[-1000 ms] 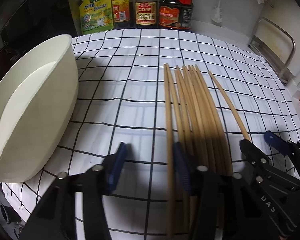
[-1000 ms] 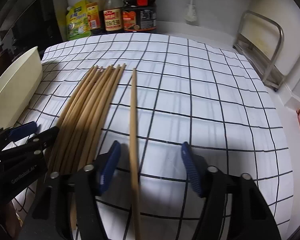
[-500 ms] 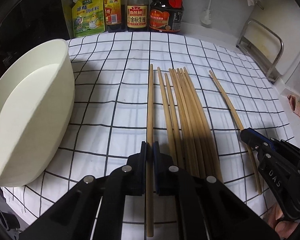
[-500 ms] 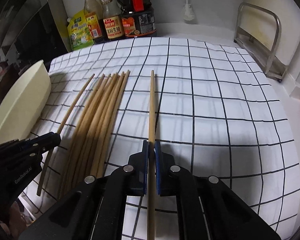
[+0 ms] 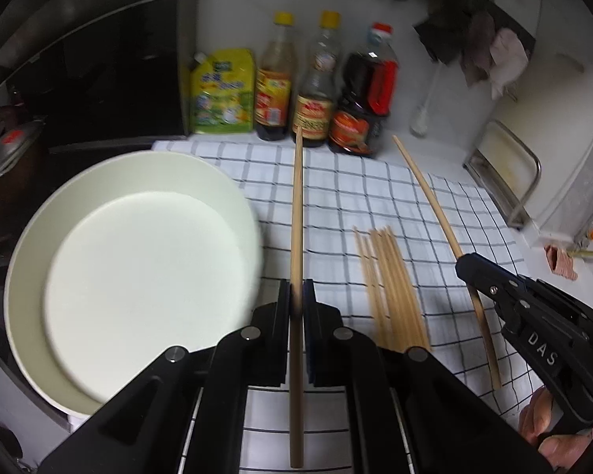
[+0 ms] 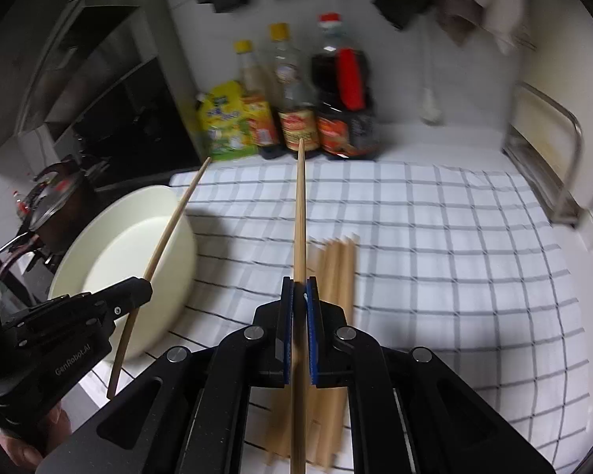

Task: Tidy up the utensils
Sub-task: 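Carry both chopsticks into the white basin and open both tools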

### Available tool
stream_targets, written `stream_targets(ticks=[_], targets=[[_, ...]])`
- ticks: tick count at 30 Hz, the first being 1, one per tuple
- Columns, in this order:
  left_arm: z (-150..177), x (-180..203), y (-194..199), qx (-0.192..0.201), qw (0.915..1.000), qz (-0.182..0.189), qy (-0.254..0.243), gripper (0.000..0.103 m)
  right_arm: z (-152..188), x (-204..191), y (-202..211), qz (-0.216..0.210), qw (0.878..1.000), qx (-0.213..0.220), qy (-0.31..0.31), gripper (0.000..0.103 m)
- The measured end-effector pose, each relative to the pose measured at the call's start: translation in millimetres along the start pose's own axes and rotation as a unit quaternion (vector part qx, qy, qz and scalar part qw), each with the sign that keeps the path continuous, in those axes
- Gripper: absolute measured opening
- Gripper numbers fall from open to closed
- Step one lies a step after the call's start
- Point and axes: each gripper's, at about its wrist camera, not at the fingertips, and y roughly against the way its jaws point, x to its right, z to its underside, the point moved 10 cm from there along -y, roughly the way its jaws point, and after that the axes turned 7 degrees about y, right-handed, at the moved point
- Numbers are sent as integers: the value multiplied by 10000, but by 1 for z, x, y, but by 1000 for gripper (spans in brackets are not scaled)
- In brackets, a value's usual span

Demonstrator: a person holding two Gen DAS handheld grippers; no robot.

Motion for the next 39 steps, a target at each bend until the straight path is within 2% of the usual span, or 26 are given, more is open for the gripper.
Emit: stream_targets(ticks=[8,13,17,28,35,36,38,39], targets=[[-29,-105,22,301,9973,-602,283,7,-38,-104,-48,-660,9966,-79,497,6],[-30,-159,16,229,9945,-886,505,7,-39,-155,-80,-1017,9920,-350,656,6],[-28,-183,4,93,9941,-883,629,7,-34,-185,-108,-1149,9885,-642,744,6],[-7,-208,-32,-341,9923,-866,811,7,-1,-193,-146,-1041,9836,-1307,680,6],[5,-210,-42,-451,9916,-877,842,8,2,-188,-149,-991,9839,-1348,629,6],[5,-211,-41,-438,9914,-887,855,9,1,-187,-149,-975,9841,-1344,628,6],[4,-213,-39,-398,9911,-928,871,27,0,-186,-146,-951,9850,-1299,626,7],[3,-214,-36,-361,9910,-934,889,33,-2,-185,-144,-946,9855,-1259,626,10]])
